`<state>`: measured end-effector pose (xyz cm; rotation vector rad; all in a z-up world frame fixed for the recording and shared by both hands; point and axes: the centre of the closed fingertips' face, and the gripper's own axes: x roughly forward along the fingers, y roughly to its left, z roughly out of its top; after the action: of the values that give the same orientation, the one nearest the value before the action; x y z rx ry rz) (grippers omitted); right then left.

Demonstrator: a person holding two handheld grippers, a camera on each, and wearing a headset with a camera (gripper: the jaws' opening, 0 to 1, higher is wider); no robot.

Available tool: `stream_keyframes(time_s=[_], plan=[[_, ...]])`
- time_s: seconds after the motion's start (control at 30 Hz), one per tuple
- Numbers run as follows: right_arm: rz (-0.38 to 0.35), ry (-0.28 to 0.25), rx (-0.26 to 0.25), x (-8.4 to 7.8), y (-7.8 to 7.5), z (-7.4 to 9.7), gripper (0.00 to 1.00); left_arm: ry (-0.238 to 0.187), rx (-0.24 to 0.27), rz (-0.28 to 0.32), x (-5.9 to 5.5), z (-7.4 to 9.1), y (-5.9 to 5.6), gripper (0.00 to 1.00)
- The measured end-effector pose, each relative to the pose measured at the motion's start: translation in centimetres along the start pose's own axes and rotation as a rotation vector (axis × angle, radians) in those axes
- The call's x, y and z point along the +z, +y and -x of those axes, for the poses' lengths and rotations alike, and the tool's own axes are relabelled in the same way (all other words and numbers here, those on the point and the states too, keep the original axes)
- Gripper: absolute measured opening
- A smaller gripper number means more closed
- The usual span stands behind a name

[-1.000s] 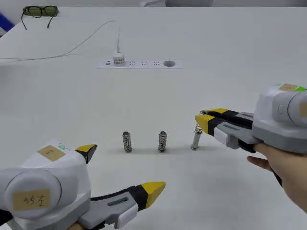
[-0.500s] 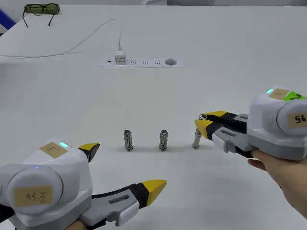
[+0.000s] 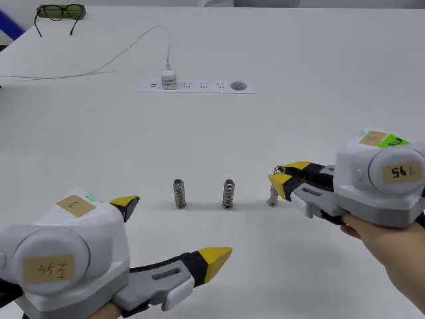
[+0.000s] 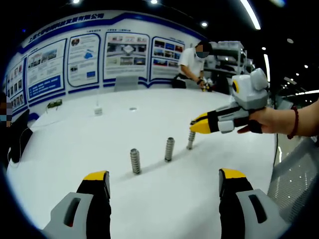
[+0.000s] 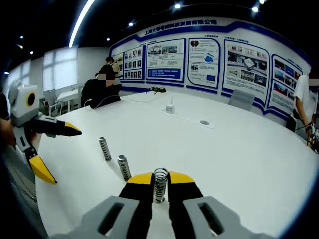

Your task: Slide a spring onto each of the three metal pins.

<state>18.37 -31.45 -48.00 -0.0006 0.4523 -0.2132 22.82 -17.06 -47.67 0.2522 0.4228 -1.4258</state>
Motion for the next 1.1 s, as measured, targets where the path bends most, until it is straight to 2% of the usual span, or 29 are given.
stream_keyframes(time_s=[0.77, 1.1], plan=[[-0.036, 0.071, 0.006, -2.3, 0.2, -0.7, 0.12, 0.007, -0.002, 0.003, -0.2, 0.0, 0.0, 0.9], [-0.036, 0.074, 0.009, -2.2, 0.3, -0.7, 0.12, 0.007, -0.003, 0.0, -0.2, 0.0, 0.1, 0.89]])
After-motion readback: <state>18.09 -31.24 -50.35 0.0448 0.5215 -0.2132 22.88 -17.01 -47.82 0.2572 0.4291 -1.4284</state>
